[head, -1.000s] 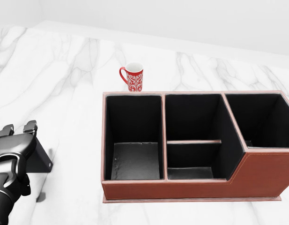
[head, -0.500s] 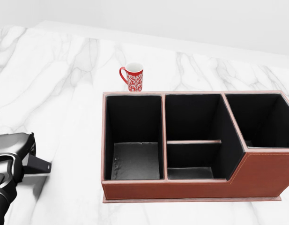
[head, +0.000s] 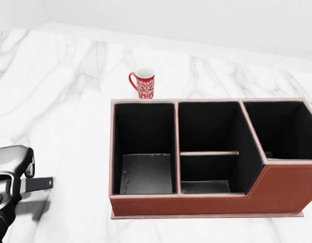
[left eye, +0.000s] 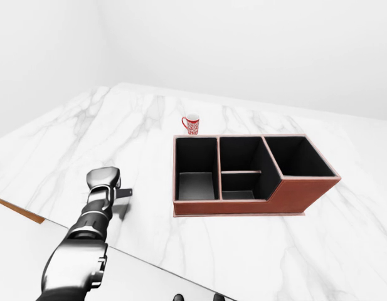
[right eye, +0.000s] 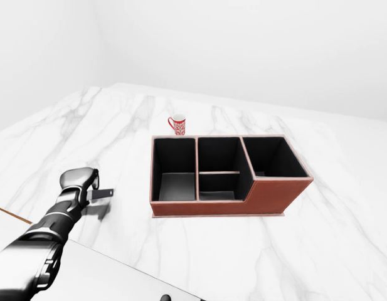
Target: Pick up the book and place it in the left compartment of the caddy.
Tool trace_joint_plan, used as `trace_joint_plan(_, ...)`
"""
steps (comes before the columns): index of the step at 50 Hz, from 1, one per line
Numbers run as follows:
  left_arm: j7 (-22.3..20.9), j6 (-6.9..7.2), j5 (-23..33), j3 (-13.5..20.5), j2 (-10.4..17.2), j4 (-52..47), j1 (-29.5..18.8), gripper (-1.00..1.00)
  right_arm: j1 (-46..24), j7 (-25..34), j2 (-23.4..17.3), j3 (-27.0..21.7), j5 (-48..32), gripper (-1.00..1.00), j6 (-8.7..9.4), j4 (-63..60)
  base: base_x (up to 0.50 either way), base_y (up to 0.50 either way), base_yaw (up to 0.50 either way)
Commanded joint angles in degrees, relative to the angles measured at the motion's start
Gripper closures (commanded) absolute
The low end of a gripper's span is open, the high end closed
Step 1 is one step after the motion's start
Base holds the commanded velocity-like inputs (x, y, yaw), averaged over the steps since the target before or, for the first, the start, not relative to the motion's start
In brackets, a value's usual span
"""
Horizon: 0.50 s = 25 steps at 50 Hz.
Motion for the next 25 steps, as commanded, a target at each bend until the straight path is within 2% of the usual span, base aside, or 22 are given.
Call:
trace_joint_plan(1, 8.42, 0.00, -1.29, 2.08, 2.33, 0.34, 1.23, 1.00, 0.06, -0.08, -0.11, -0.12, 0.08, -1.00, 0.00, -0.05, 0.00, 0.00, 0.00)
trace_joint_plan(5, 13.06, 0.00, -1.95, 2.30, 3.90, -1.91, 1.11, 1.00, -0.02, 0.00, 0.01, -0.03, -0.10, -1.00, 0.00, -0.10, 0.00, 0.00, 0.00)
trace_joint_plan(13, 13.46, 0.00, -1.59, 3.61, 6.22, -13.32, 2.75, 1.00, -0.14, 0.30, 0.09, 0.33, -0.39, -1.00, 0.00, 0.38, 0.00, 0.00, 0.00)
trace_joint_plan(19, 10.56, 0.00, 0.60, 5.50, 6.38, -22.14, 4.78, 1.00, -0.06, 0.13, 0.00, 0.16, -0.25, -1.00, 0.00, 0.12, 0.00, 0.00, 0.00)
trace_joint_plan(25, 5.32, 0.00, 3.52, 7.52, 5.96, -33.10, 7.65, 1.00, -0.03, -0.02, -0.19, 0.03, -0.08, -1.00, 0.00, 0.11, 0.00, 0.00, 0.00)
